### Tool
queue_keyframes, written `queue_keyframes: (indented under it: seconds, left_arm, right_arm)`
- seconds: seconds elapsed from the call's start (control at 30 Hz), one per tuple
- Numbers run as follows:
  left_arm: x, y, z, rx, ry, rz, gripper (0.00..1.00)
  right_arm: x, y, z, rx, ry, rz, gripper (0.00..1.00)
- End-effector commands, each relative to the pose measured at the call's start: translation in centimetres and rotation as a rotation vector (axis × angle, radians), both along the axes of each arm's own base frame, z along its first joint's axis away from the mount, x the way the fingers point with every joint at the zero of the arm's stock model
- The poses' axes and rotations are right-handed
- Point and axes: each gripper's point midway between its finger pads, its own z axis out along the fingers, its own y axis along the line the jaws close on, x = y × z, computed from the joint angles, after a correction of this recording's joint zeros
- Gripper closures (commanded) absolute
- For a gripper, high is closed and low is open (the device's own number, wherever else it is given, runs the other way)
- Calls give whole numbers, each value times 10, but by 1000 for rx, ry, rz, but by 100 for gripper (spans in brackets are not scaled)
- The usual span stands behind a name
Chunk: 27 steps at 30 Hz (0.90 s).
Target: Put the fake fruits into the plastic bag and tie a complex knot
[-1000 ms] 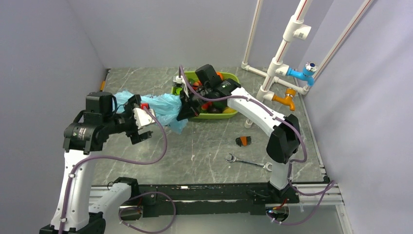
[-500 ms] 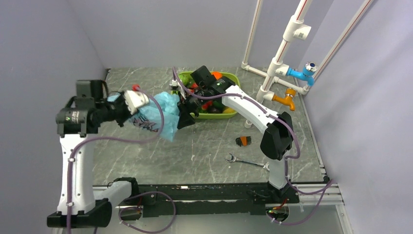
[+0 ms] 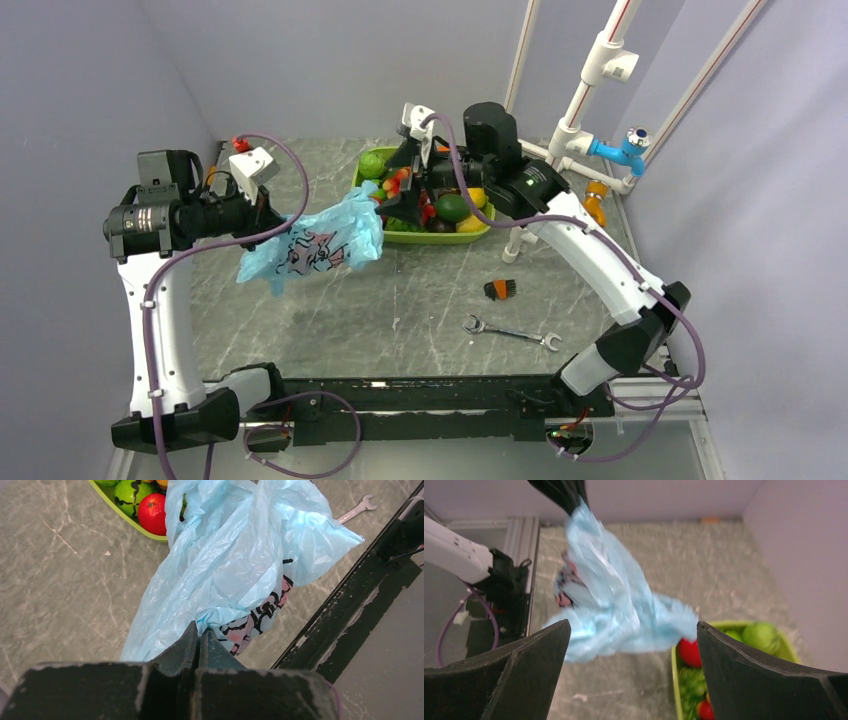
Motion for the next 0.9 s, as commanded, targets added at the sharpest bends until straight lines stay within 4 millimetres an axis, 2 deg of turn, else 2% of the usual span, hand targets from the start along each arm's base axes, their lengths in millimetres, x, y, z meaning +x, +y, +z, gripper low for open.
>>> queue_keyframes:
  seconds: [0.0, 0.1, 0.17, 0.27, 0.37, 0.47, 0.5, 0.57, 0.63, 0.7, 0.8, 0.87]
  left_arm:
    - [-8, -11, 18, -86, 4, 0, 100]
    - [-13, -21, 31, -152, 5, -25, 100]
    - [-13, -26, 40, -204, 13, -26, 100]
    - [-16, -31, 50, -246, 7, -41, 100]
    - [-23, -30, 64, -280, -36, -56, 100]
    - [-19, -16, 78, -339, -73, -10, 100]
    - [-15, -8, 83, -357, -80, 14, 100]
    - [-4, 9, 95, -382, -103, 71, 100]
    - [5, 27, 106, -393, -127, 127, 100]
    - [16, 43, 114, -388, -166, 173, 100]
    - [23, 53, 118, -359, -214, 217, 100]
    - [27, 58, 118, -354, -223, 247, 100]
  right_arm:
    - [-12, 23, 41, 124, -134, 71, 0]
    - [-26, 45, 43, 141, -147, 162, 0]
    - [-35, 62, 32, 132, -141, 204, 0]
    - [-43, 75, 4, 86, -120, 210, 0]
    - [-24, 72, -37, -7, -160, 115, 1]
    - [-5, 52, -79, -120, -169, 39, 18]
    - [1, 40, -90, -153, -142, 26, 28]
    - [0, 21, -105, -196, -89, 34, 45]
    - [-5, 2, -121, -235, -60, 54, 67]
    - [-13, -12, -137, -266, -28, 78, 83]
    - [-19, -24, -147, -301, 7, 99, 100]
    - [-20, -30, -148, -316, 23, 106, 100]
